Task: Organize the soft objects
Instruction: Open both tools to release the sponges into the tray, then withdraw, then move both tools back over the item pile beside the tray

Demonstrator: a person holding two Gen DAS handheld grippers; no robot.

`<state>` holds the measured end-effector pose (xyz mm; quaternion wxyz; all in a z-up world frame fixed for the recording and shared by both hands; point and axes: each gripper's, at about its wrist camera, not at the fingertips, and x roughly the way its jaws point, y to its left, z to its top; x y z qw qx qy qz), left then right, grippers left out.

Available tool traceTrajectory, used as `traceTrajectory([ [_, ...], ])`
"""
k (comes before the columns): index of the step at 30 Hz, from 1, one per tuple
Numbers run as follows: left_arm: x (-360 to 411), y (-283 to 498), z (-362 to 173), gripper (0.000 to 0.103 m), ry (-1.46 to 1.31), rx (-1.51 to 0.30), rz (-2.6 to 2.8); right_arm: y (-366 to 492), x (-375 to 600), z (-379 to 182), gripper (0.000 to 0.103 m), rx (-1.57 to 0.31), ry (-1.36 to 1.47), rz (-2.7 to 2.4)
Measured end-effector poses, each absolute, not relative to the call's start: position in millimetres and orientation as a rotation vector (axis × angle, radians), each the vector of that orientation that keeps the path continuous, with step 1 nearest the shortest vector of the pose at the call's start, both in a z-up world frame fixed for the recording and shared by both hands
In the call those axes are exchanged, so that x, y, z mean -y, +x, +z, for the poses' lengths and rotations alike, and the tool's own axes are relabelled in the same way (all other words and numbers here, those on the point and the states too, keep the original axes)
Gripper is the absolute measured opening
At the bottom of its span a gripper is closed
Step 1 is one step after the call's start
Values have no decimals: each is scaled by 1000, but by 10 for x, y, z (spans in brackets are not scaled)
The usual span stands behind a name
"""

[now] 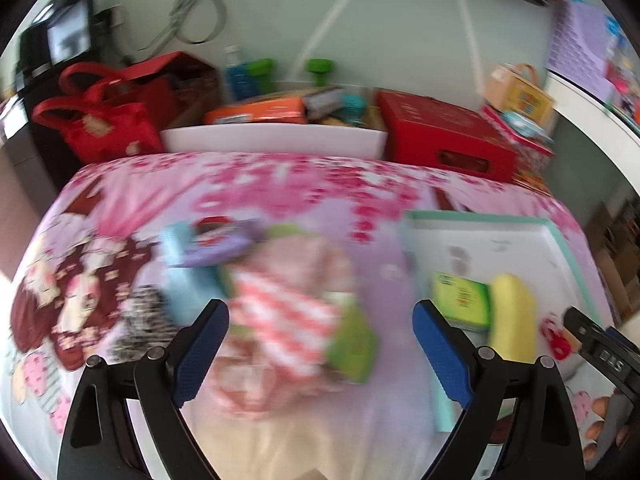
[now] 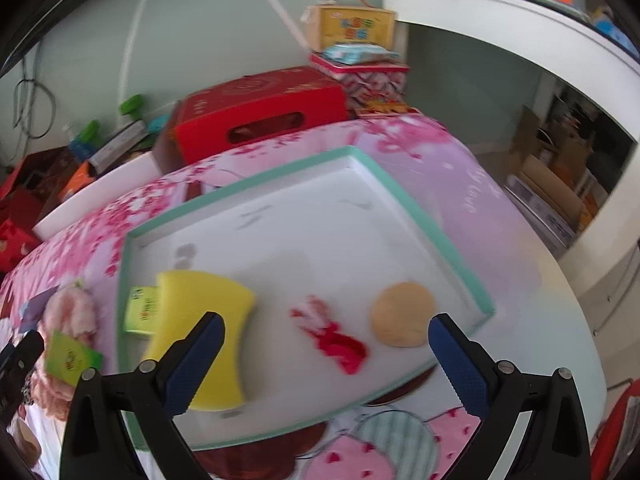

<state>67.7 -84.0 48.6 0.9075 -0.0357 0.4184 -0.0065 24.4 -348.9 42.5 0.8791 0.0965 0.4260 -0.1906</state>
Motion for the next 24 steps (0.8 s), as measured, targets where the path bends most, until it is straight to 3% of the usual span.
traceTrajectory([
  [11,-158,567,492,93,-208,-850,224,436,2751,486,103,-847,144,-206],
  [24,-606,484,435,93,-296,-866,266,633,2005,289,103,-887,146,17],
])
